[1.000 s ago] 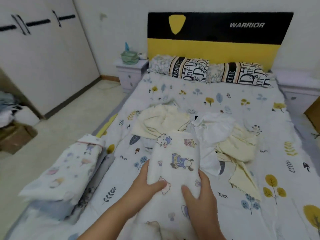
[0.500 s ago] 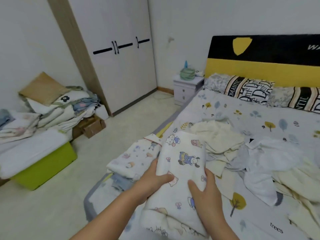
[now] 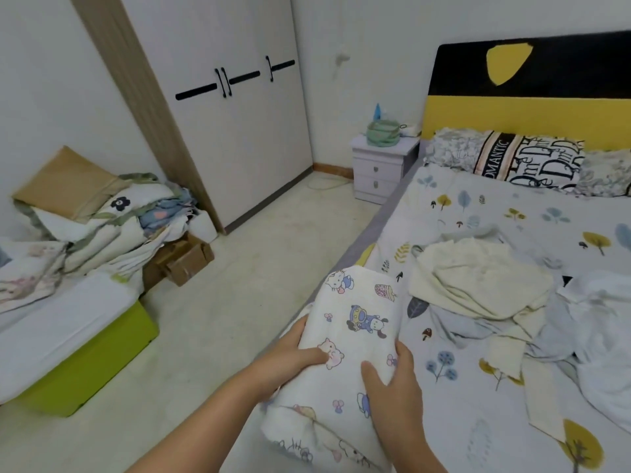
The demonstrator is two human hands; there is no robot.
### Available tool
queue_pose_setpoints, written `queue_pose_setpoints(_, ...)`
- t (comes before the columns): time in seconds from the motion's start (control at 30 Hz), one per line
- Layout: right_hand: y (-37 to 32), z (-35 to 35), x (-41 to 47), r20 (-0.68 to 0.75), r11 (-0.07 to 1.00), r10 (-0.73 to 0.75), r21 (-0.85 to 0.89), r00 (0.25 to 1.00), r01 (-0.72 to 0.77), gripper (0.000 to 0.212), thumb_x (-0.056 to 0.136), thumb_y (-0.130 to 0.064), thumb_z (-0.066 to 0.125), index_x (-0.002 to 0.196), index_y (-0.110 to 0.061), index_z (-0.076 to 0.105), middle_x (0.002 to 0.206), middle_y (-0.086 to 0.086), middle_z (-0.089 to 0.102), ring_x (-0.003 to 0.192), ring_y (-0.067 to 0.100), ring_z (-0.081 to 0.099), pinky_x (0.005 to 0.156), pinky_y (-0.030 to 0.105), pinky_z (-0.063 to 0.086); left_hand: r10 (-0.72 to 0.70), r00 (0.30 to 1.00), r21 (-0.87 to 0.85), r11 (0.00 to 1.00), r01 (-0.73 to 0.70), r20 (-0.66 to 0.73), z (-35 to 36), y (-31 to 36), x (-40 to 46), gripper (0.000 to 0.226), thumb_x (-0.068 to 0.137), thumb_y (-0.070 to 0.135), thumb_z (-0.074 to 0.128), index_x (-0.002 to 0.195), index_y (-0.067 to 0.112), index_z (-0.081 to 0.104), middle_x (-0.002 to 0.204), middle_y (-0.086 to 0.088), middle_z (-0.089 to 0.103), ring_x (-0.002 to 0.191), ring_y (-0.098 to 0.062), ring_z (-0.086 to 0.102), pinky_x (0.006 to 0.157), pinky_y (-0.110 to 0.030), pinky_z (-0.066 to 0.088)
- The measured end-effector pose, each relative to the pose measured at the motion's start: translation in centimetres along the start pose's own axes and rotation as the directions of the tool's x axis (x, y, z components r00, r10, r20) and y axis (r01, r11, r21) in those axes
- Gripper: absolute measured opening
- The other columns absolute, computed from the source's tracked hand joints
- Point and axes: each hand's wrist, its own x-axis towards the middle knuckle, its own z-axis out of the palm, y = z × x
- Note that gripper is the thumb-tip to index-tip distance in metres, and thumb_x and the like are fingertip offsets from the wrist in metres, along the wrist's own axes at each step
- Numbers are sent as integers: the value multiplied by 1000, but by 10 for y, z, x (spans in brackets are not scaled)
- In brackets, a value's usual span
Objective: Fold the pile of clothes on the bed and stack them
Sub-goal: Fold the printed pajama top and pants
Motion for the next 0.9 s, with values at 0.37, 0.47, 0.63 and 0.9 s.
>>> queue_pose_setpoints(0.37, 42, 116, 84, -83, 993, 116, -26, 990, -118, 60, 85, -21, 58, 140, -21, 33, 126, -2, 55, 106, 14, 53, 88, 28, 43, -110, 994, -61, 992, 108, -27, -76, -64, 127, 56, 77, 7, 64, 126, 33, 52, 109, 3, 70, 95, -20, 68, 74, -31, 53)
queue_pose_setpoints(0.47, 62, 129, 100, -66, 981, 160, -99, 985, -166, 63, 87, -19, 55, 144, -21, 28, 129, 1, 51, 112, 17, 50, 94, 31, 41, -166, 986, -70, 983, 167, 25, -80, -92, 152, 54, 86, 2, 56, 129, 35, 48, 115, 1, 67, 102, -22, 66, 83, -36, 53)
queue_pose_setpoints(0.63, 87, 132, 112, -39, 877, 286, -391, 957, -278, 70, 90, -30, 50, 148, -22, 13, 122, 9, 41, 112, 26, 43, 94, 36, 39, -162, 987, 534, 836, 124, 23, -74, -120, 172, 70, 94, 35, 51, 150, 26, 10, 150, 0, 34, 132, -19, 38, 109, -34, 33)
queue_pose_setpoints(0.9, 91, 147, 115, 123, 651, 2, -753, 992, 91, 66, 97, -38, 31, 150, -22, -5, 157, 5, -15, 145, 21, -10, 116, 35, 9, 157, 971, 930, 294, -221, 181, -60, -136, 176, 60, 98, 47, 23, 145, 38, -13, 145, 17, -33, 137, -6, -29, 114, -38, -13)
